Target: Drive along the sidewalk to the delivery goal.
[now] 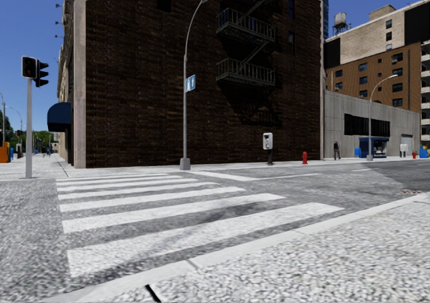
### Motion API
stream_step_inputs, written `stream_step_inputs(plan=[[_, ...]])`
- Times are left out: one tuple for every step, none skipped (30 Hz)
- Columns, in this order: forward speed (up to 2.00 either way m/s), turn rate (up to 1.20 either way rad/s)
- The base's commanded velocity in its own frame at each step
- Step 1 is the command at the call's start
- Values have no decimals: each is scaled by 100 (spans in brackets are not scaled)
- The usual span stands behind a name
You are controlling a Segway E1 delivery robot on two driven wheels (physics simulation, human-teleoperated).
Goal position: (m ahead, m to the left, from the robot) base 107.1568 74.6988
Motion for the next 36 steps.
stream_step_inputs(plan=[[200,0],[200,0],[200,0],[200,0],[200,0],[200,0],[200,0],[200,21],[200,37],[200,40],[200,40],[200,41],[200,41],[200,41],[200,41],[200,38],[200,35],[200,31],[200,31],[200,27],[200,25],[200,25],[200,23],[200,20],[200,17],[200,17],[200,16],[200,16],[200,16],[200,16],[200,16],[200,16],[200,16],[200,16],[200,16],[200,16]])
